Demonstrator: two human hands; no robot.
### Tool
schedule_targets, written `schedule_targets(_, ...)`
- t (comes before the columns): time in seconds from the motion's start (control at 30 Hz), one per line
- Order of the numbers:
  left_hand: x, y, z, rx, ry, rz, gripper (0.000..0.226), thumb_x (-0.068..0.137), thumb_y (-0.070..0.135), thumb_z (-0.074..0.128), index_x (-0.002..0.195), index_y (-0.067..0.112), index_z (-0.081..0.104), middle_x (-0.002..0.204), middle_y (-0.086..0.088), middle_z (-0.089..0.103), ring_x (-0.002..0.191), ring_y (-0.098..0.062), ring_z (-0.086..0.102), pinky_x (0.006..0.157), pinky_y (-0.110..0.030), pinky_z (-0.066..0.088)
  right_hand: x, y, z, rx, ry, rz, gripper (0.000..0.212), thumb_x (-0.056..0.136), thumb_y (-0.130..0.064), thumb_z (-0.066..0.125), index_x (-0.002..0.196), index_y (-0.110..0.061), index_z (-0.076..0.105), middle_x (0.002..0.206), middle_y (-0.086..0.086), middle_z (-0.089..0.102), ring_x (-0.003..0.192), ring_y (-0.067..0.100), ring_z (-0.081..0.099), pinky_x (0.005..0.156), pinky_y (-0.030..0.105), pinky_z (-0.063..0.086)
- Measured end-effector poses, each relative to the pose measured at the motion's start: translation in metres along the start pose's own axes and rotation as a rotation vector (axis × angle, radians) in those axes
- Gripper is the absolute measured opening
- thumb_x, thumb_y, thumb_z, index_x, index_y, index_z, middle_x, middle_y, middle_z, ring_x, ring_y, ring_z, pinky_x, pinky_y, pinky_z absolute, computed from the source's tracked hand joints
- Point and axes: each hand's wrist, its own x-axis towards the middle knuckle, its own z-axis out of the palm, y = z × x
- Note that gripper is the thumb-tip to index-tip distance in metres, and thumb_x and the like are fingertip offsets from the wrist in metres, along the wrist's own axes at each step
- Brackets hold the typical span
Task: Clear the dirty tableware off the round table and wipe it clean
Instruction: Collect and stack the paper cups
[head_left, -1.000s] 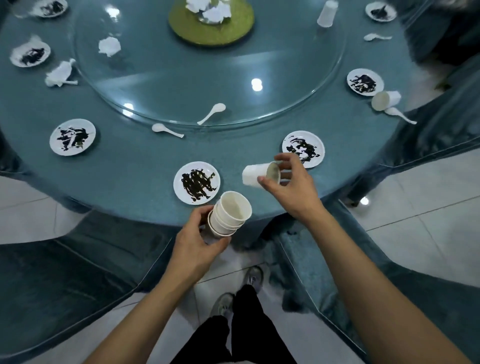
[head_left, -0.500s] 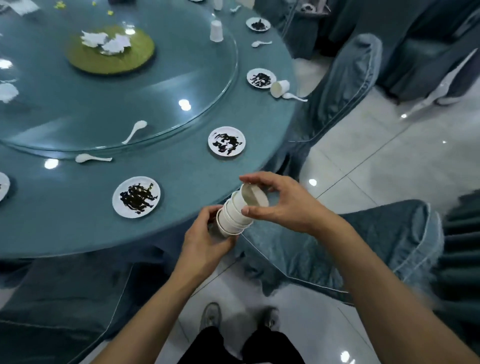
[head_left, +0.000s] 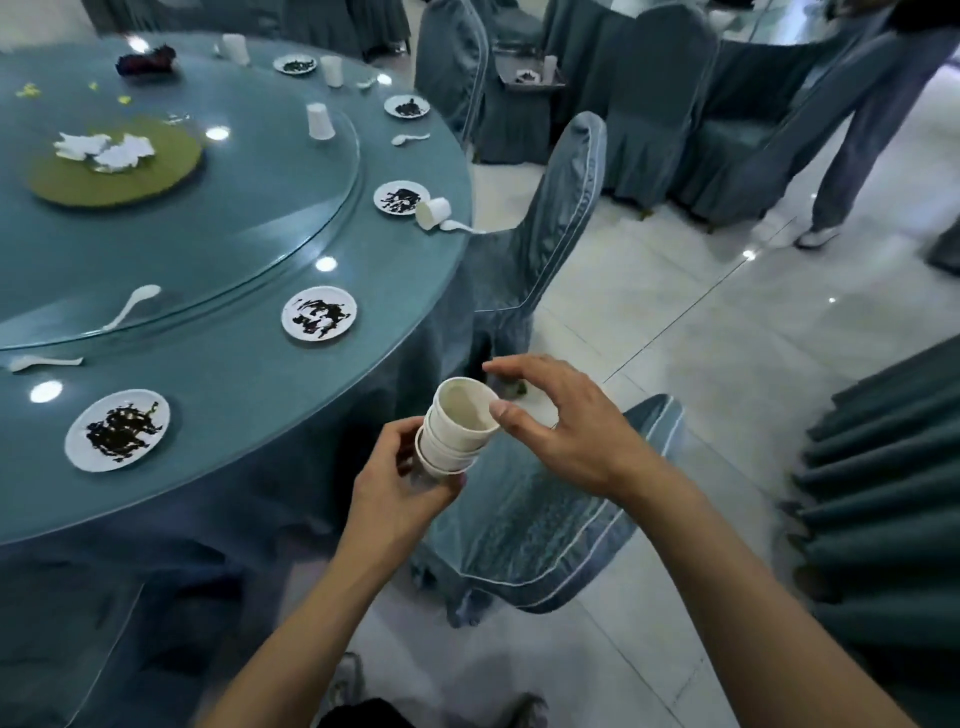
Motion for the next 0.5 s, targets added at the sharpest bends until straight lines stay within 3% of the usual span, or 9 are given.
schedule_targets(0.07, -0.005, 0.008, 0.032, -0.007, 0.019, -0.008, 0.062, 0.071, 0.017, 0.09, 0.12, 0.035, 0.057, 0.114, 0.021, 0.066, 0.107, -0.002, 0.063, 0.089, -0.02, 0.049, -0.019, 0.028, -0.023, -0.092, 0.018, 0.003, 0.037, 0.097, -0.042, 0.059, 0.133, -0.037, 0.053, 0.136, -0.018, 0.052, 0.118, -0.006, 0.04, 0.103, 0.023, 0.029)
schedule_targets(0.17, -0.013, 0.019, 0.073, -0.025, 0.03, -0.029, 0.06, 0.072, 0.013, 0.089, 0.118, 0.034, 0.058, 0.11, 0.027, 0.065, 0.104, 0.001, 0.062, 0.087, -0.017, 0.046, -0.044, 0.07, -0.048, -0.263, 0.026, 0.045, 0.039, 0.098, -0.044, 0.054, 0.136, -0.036, 0.05, 0.143, -0.015, 0.048, 0.129, 0.008, 0.039, 0.109, 0.03, 0.026)
schedule_targets(0.23, -0.015, 0.025, 0.097, -0.033, 0.022, -0.048, 0.06, 0.072, 0.012, 0.089, 0.118, 0.034, 0.058, 0.112, 0.024, 0.066, 0.104, 0.001, 0.062, 0.087, -0.017, 0.046, -0.055, 0.095, -0.06, -0.332, 0.04, 0.069, 0.04, 0.098, -0.044, 0.052, 0.136, -0.034, 0.05, 0.14, -0.013, 0.049, 0.128, 0.013, 0.043, 0.11, 0.036, 0.029)
schedule_targets(0.5, 0.018, 0.055, 0.179, -0.056, 0.015, -0.07, 0.057, 0.073, 0.013, 0.089, 0.118, 0.032, 0.059, 0.114, 0.017, 0.069, 0.103, 0.002, 0.064, 0.086, -0.012, 0.047, -0.052, 0.183, -0.097, -0.413, 0.038, 0.15, 0.042, 0.099, -0.043, 0.049, 0.14, -0.034, 0.047, 0.142, -0.01, 0.048, 0.13, 0.017, 0.044, 0.113, 0.038, 0.028)
